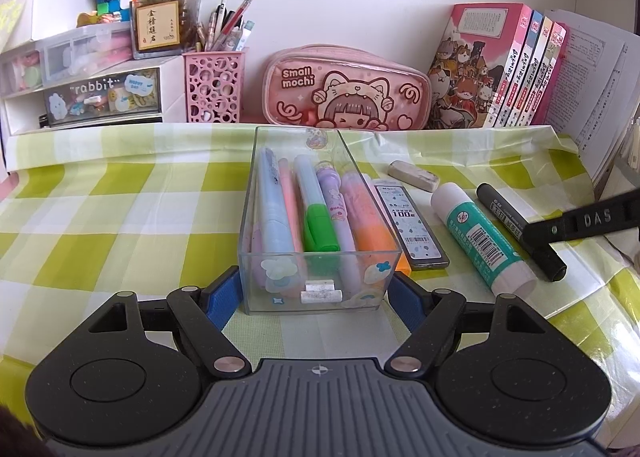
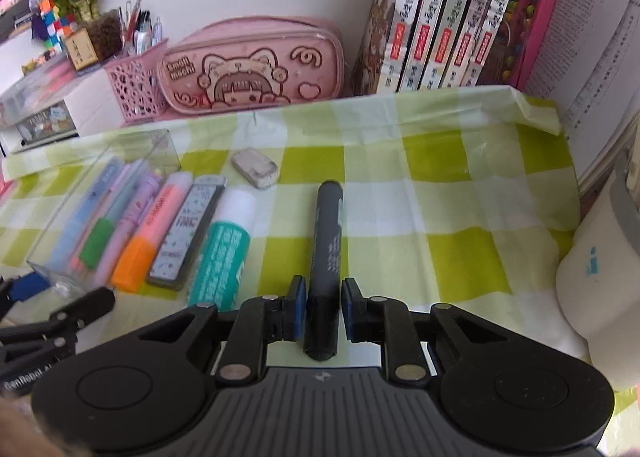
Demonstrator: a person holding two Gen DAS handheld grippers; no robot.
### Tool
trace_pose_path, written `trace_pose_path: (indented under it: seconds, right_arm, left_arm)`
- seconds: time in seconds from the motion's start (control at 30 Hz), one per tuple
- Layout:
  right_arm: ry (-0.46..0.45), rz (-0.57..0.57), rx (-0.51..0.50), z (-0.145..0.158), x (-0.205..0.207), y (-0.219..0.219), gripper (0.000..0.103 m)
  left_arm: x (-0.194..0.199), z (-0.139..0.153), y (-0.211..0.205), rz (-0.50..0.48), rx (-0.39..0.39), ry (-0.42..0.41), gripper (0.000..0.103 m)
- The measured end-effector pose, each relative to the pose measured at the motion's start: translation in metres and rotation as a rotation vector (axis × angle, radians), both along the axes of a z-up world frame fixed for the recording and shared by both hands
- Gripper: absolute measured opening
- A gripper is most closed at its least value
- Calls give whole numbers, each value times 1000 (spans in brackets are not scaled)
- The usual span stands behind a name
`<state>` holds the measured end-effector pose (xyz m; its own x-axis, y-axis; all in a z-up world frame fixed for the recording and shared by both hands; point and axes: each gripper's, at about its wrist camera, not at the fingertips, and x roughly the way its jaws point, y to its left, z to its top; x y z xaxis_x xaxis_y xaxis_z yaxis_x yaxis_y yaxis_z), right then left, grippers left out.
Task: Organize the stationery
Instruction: 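Grasp the black marker with the right tool, then carry the black marker into the clear box and release it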
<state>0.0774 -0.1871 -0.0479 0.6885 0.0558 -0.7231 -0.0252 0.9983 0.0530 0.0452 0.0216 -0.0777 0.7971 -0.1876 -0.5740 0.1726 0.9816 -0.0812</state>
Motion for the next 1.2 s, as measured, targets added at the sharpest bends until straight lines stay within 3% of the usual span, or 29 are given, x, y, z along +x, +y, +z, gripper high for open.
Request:
trace_pose_path:
  seconds: [0.23, 0.5, 0.7, 0.93, 1.2]
  right_arm:
    - [34, -10, 51, -5, 30, -7, 46]
    - [41, -10, 15, -7, 44, -3, 44]
    - [4, -34, 76, 9, 46, -9, 44]
    - [6, -25, 285, 34, 54, -4, 44]
    - [75, 40, 465, 35, 66, 50, 44]
  left_arm:
    - [1, 1, 3, -3, -14, 1, 77]
    - [6, 3, 0, 8, -9, -30, 77]
    - [7, 2, 2, 8, -25, -21, 77]
    - [8, 1, 4, 7, -40, -10, 77]
    - [8, 1, 8, 7, -71, -7, 78]
